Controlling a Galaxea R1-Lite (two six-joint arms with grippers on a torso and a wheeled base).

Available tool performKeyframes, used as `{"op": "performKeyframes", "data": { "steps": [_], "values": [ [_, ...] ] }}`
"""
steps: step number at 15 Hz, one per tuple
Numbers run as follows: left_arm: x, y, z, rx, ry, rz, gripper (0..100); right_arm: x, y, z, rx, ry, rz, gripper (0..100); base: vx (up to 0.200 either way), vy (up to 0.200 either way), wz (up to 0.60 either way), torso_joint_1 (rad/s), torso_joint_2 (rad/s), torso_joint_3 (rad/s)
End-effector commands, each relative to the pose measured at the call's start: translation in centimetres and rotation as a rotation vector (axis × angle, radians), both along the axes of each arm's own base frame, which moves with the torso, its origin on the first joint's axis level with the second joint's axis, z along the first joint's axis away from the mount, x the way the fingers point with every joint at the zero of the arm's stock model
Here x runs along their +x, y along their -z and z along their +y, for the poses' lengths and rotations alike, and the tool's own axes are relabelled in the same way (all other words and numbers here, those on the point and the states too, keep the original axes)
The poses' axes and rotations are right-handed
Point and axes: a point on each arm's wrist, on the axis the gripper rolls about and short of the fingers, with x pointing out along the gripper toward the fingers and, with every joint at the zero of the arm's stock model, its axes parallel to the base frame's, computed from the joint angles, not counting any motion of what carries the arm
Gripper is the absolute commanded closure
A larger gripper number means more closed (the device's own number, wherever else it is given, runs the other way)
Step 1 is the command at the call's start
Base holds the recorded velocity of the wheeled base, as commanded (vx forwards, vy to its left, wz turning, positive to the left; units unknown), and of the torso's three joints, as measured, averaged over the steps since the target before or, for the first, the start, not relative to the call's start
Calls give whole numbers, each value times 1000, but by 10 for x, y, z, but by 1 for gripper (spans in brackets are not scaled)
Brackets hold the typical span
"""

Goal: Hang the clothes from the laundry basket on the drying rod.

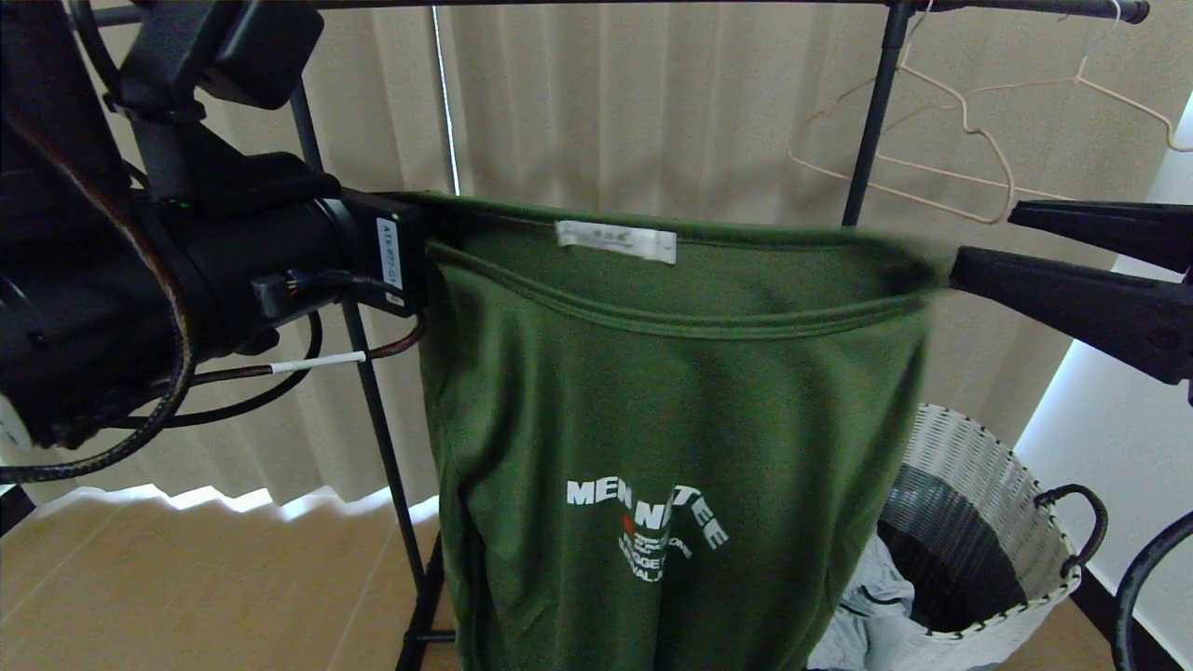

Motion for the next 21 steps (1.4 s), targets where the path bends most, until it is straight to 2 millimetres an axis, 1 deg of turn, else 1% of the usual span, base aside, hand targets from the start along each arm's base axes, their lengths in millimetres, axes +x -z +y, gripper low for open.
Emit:
{"op": "performKeyframes", "data": {
  "steps": [1,5,6,8,10,11,12,14,15,16,17,18,21],
  "values": [
    [0,0,1,0,-2,-1,100,-5,0,-3,3,-3,-7,0,0,0,0,0,0,0],
    [0,0,2,3,-5,1,100,-5,2,-3,-4,3,-5,0,0,0,0,0,0,0],
    [-2,-1,5,4,-11,-2,100,-4,3,-4,-16,16,-11,0,0,0,0,0,0,0],
    [-8,2,16,27,-37,4,100,3,6,-13,-82,106,-31,0,0,0,0,0,0,0],
    [-16,8,32,55,-67,23,100,10,13,-26,-129,244,-23,0,0,0,0,0,0,0],
    [-27,15,52,74,-109,31,100,12,19,-35,-167,346,-14,0,0,0,0,0,0,0],
    [-32,16,67,82,-129,28,100,12,24,-39,-185,404,-2,0,0,0,0,0,0,0],
    [-41,14,89,78,-117,14,100,14,27,-47,-208,499,3,0,0,0,0,0,0,0],
    [-44,14,92,78,-108,19,100,15,27,-49,-218,512,0,0,0,0,0,0,0,0],
    [-53,20,98,80,-66,41,100,15,32,-51,-255,531,-3,0,0,0,0,0,0,0],
    [-57,24,99,83,-50,53,100,15,36,-52,-277,541,-2,0,0,0,0,0,0,0],
    [-60,35,100,90,-42,81,100,16,41,-54,-306,570,-9,0,0,0,0,0,0,0],
    [-62,41,100,91,-43,97,100,20,44,-55,-287,604,-55,0,0,0,0,0,0,0]
  ]
}}
